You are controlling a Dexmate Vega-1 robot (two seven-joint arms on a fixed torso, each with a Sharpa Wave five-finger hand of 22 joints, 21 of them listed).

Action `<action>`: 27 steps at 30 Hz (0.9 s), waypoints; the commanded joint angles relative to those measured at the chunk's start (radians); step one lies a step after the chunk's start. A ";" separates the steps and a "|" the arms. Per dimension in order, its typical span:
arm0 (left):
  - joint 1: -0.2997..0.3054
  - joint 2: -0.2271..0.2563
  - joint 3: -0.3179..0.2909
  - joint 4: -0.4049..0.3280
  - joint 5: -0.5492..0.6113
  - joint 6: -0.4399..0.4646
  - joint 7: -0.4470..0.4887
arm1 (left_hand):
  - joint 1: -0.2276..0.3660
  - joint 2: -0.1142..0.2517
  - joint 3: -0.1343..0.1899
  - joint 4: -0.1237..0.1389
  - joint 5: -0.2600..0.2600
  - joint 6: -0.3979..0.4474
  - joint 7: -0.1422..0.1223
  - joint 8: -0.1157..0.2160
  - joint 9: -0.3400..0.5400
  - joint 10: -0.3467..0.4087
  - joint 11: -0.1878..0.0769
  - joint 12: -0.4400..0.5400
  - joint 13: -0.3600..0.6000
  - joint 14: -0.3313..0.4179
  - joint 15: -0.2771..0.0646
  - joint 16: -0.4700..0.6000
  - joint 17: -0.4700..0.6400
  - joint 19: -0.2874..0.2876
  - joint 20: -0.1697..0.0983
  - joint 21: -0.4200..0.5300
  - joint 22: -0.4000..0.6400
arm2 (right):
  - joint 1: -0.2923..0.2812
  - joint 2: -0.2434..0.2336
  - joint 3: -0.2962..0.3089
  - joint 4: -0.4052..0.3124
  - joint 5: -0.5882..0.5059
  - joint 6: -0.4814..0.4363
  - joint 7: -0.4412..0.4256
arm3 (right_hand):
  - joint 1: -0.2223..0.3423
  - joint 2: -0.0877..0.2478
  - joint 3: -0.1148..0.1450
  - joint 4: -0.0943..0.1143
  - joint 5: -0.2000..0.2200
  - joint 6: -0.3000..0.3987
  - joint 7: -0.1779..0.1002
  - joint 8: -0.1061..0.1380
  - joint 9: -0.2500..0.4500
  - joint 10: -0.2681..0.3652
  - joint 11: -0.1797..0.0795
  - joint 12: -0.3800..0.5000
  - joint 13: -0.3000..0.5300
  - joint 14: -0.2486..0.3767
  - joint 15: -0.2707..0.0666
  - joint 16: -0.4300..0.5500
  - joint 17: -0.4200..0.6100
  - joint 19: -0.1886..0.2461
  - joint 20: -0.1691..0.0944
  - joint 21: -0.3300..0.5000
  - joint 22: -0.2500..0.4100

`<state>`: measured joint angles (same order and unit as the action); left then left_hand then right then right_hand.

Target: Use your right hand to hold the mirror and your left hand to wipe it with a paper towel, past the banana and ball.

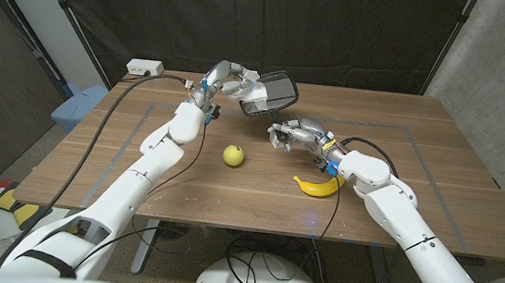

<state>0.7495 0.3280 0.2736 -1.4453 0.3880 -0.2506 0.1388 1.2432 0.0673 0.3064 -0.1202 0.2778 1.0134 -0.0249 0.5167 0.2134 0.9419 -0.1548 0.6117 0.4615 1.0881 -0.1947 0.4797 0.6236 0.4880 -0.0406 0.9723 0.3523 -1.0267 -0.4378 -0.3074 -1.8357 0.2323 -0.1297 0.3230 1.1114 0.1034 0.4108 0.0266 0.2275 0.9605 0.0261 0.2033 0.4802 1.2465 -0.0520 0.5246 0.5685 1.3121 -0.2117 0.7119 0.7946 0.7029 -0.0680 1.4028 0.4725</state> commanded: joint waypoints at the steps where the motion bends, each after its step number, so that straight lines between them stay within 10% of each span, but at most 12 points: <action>1: -0.037 0.006 0.024 0.006 -0.044 0.111 -0.113 | 0.011 0.003 0.006 -0.001 0.008 0.000 0.015 -0.004 0.004 0.034 -0.019 -0.004 0.005 0.013 -0.036 -0.006 0.008 0.012 0.004 0.013 0.001 | 0.015 0.006 -0.014 0.015 -0.005 0.023 0.008 | 0.091 0.076 0.002 0.007 0.002 0.062 -0.005 -0.001 0.003 0.049 -0.024 -0.004 0.002 -0.019 -0.018 0.001 0.004 -0.007 -0.141 0.006 -0.004; 27: -0.139 0.036 0.077 0.093 -0.208 0.144 -0.354 | 0.015 -0.002 0.007 -0.001 0.005 0.000 0.028 -0.016 0.008 0.040 -0.011 -0.026 0.017 0.017 -0.032 -0.025 0.021 0.004 0.009 0.045 -0.011 | 0.049 0.024 -0.033 0.058 -0.022 0.030 0.002 | 0.096 0.076 -0.002 0.011 0.003 0.063 -0.005 -0.002 0.006 0.049 -0.025 -0.007 0.004 -0.019 -0.018 0.003 0.009 -0.014 -0.141 0.022 -0.030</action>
<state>0.6447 0.3557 0.3333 -1.3759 0.2596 -0.1196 -0.1120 1.2527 0.0664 0.3065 -0.1202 0.2799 1.0216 -0.0045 0.5062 0.2165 0.9577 -0.1428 0.5875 0.4755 1.0966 -0.2001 0.4584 0.6423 0.4994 -0.0318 1.0105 0.3388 -0.9928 -0.4244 -0.3346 -1.8019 0.2152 -0.1017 0.3324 1.1164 0.0977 0.4039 0.0333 0.2311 0.9856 0.0510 0.2002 0.4840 1.2621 -0.0363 0.5210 0.5710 1.3423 -0.1816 0.7119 0.7991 0.6901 -0.0659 1.4173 0.4438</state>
